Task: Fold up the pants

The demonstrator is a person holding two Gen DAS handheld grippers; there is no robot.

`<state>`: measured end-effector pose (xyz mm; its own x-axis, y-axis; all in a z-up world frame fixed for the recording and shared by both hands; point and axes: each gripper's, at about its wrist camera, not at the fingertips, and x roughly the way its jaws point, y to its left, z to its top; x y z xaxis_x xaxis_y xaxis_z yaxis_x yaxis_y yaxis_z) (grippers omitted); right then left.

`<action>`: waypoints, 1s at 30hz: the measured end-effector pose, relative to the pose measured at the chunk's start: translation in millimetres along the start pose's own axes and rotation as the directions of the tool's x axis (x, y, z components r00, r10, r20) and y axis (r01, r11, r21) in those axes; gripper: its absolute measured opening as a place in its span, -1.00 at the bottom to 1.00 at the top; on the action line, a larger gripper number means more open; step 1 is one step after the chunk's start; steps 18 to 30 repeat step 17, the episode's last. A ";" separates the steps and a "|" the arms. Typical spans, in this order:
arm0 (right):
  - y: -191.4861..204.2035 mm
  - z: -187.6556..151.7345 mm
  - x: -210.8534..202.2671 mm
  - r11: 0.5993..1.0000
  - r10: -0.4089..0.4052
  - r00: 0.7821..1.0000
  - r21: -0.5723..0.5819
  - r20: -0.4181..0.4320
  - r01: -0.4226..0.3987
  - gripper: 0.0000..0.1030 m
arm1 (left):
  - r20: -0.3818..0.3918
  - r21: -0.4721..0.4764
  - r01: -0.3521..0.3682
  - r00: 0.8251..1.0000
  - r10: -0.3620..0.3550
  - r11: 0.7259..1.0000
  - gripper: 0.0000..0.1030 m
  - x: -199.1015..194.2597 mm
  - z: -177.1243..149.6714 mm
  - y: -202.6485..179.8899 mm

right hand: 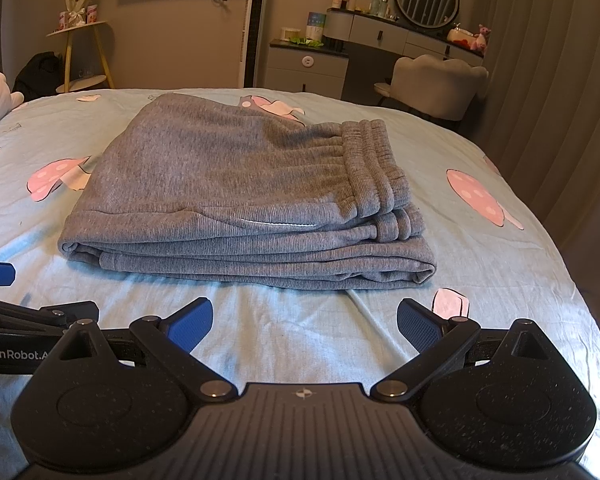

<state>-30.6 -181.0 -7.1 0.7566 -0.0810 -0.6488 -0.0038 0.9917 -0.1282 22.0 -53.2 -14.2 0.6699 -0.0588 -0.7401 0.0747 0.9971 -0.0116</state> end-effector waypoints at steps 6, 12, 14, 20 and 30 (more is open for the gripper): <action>0.2 -0.1 0.4 1.000 0.000 1.000 0.000 -0.001 0.000 0.92 | 0.021 0.016 0.003 1.000 -0.003 1.000 0.97 -2.6 -1.5 -1.3; 0.4 0.0 0.3 1.000 0.000 1.000 0.000 0.000 0.000 0.92 | 0.032 0.026 0.006 0.999 -0.007 1.000 0.97 -3.7 -1.8 -2.0; 0.6 0.1 0.1 1.000 0.000 1.000 0.000 0.000 0.000 0.92 | 0.030 0.026 0.007 1.000 -0.007 1.000 0.97 -4.1 -1.9 -1.9; 0.6 0.1 0.0 1.000 0.000 1.000 -0.001 0.000 0.000 0.92 | 0.017 0.016 0.025 1.000 -0.025 1.000 0.97 -3.3 -1.3 -0.8; 0.6 0.1 0.0 1.000 0.000 1.000 -0.001 0.000 0.000 0.92 | 0.017 0.016 0.025 1.000 -0.025 1.000 0.97 -3.3 -1.3 -0.8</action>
